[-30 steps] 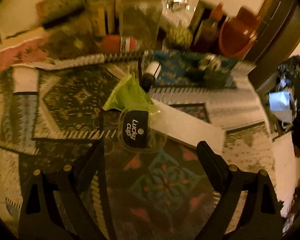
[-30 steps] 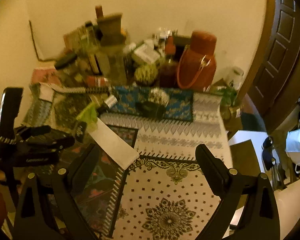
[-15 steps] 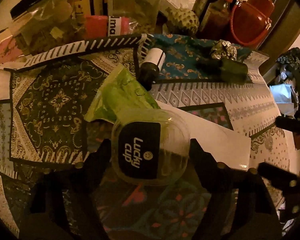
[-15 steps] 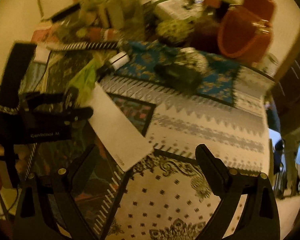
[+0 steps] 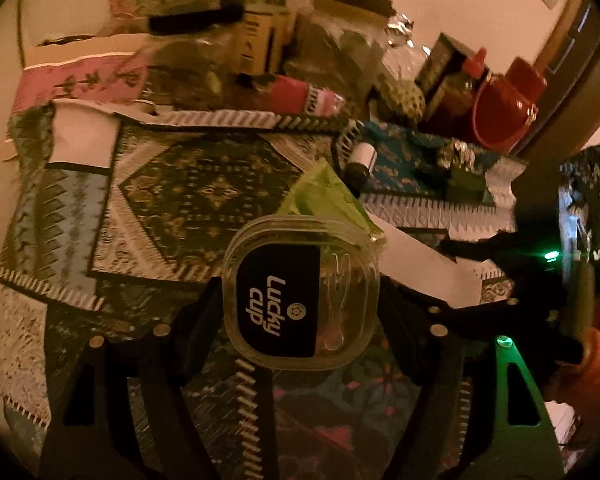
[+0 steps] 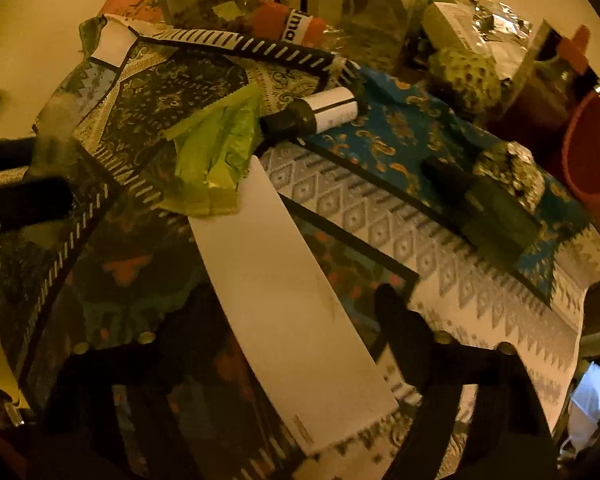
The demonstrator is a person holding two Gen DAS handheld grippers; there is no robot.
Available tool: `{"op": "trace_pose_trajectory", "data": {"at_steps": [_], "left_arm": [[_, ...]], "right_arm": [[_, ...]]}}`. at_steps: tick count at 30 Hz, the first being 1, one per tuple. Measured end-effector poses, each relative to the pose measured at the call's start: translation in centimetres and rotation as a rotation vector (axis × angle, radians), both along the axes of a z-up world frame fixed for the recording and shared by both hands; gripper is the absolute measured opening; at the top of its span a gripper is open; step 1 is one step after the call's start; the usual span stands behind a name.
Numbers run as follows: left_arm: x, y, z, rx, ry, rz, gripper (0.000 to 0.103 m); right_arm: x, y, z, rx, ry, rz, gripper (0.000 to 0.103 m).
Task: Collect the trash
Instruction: 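Grasp the clear Lucky Cup container with the left tool while the right tool grasps the white paper strip, then carry the Lucky Cup container and white paper strip down toward the bin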
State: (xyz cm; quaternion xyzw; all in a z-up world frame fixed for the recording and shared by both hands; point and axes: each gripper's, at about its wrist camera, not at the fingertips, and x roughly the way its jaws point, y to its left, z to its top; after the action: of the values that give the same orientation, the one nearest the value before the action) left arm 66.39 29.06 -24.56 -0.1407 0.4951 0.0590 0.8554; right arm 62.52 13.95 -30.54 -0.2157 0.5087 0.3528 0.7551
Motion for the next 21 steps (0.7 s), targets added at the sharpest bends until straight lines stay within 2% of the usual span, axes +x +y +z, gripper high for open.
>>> {"op": "trace_pose_trajectory", "data": {"at_steps": [6,12,17,21], "left_arm": [[0.0,-0.3,2.2,0.023,-0.044,-0.001,0.074],[0.1,-2.2,4.5,0.024,-0.104,-0.02,0.074],[-0.7,-5.2,6.8,0.023,-0.159,-0.049,0.074],[-1.9,-8.5,9.5,0.043,-0.222,-0.06,0.074]], "right_arm": [[-0.6,-0.4,0.3,0.033,-0.001,-0.021,0.051],[-2.0,-3.7,1.5,0.09,0.053,-0.139,0.049],[-3.1,-7.8,5.5,0.166,0.011,-0.256,0.048],[-4.6,-12.1,9.6,0.245,-0.057,-0.333,0.048]]}}
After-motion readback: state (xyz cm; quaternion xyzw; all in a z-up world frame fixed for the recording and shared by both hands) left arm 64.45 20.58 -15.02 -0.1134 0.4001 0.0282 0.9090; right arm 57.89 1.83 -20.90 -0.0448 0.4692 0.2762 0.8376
